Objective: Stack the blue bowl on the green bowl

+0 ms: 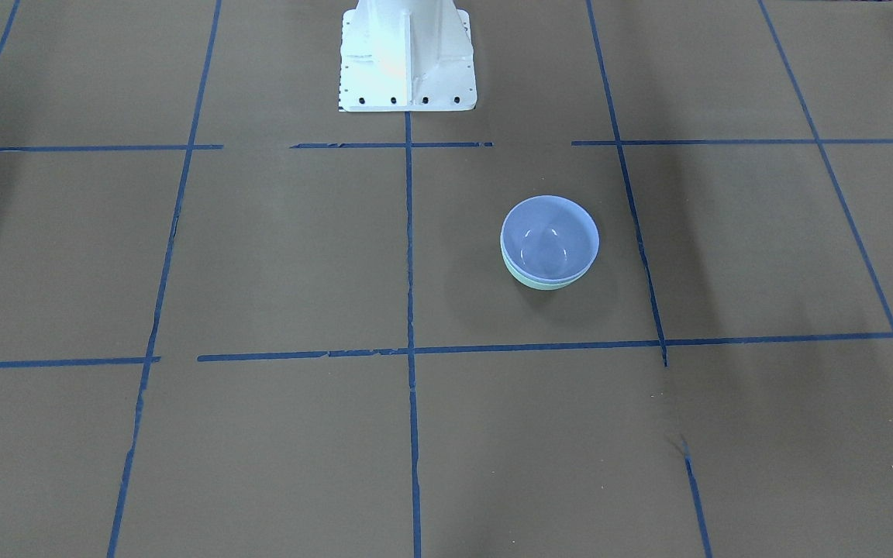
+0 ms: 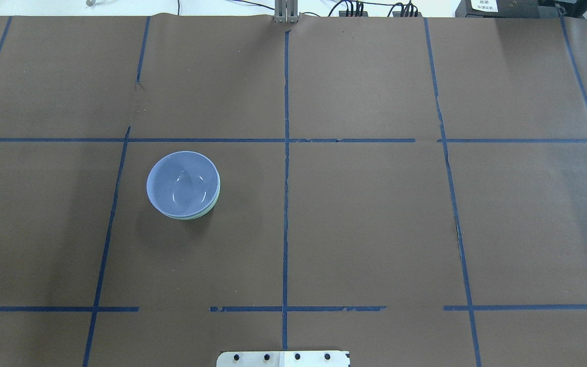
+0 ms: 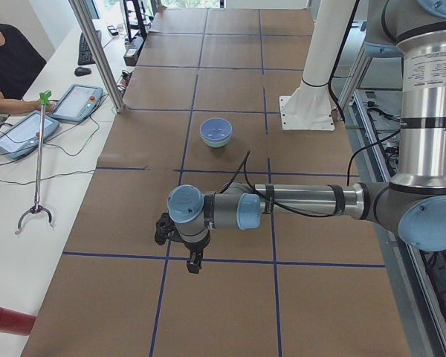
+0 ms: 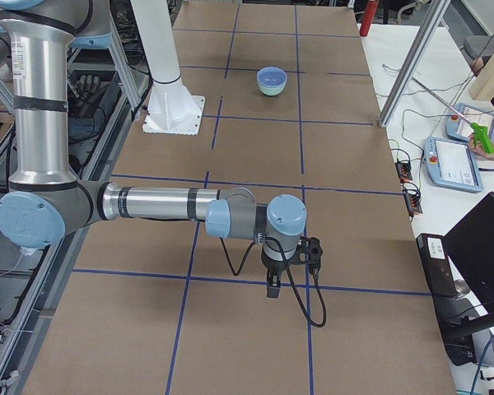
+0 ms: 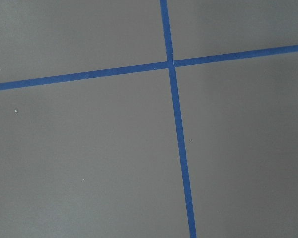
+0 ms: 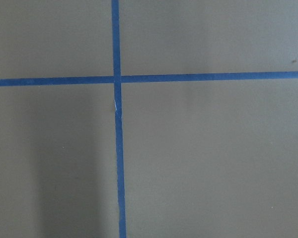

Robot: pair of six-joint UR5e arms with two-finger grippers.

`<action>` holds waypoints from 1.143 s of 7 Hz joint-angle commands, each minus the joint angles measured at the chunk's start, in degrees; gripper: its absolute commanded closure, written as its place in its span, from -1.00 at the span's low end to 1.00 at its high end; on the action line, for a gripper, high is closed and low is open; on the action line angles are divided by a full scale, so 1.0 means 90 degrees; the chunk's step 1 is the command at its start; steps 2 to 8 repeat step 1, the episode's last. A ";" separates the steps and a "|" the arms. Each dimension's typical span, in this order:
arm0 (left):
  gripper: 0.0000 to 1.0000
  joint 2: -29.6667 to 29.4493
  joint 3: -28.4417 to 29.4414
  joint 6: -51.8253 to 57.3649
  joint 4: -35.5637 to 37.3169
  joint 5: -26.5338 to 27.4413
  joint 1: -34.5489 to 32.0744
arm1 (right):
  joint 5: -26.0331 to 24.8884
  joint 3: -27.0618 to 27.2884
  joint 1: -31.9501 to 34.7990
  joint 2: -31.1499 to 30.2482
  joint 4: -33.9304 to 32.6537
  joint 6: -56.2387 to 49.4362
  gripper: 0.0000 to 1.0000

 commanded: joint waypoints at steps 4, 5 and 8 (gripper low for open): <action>-1.00 -0.0014 -0.0006 0.0000 0.0000 0.0009 0.0000 | 0.0000 0.0000 0.0000 0.0000 0.0000 0.0000 -1.00; -1.00 -0.0014 -0.0006 0.0000 0.0000 0.0009 0.0000 | 0.0000 0.0000 0.0000 0.0000 0.0000 0.0000 -1.00; -1.00 -0.0014 -0.0006 0.0000 0.0000 0.0009 0.0000 | 0.0000 0.0000 0.0000 0.0000 0.0000 0.0000 -1.00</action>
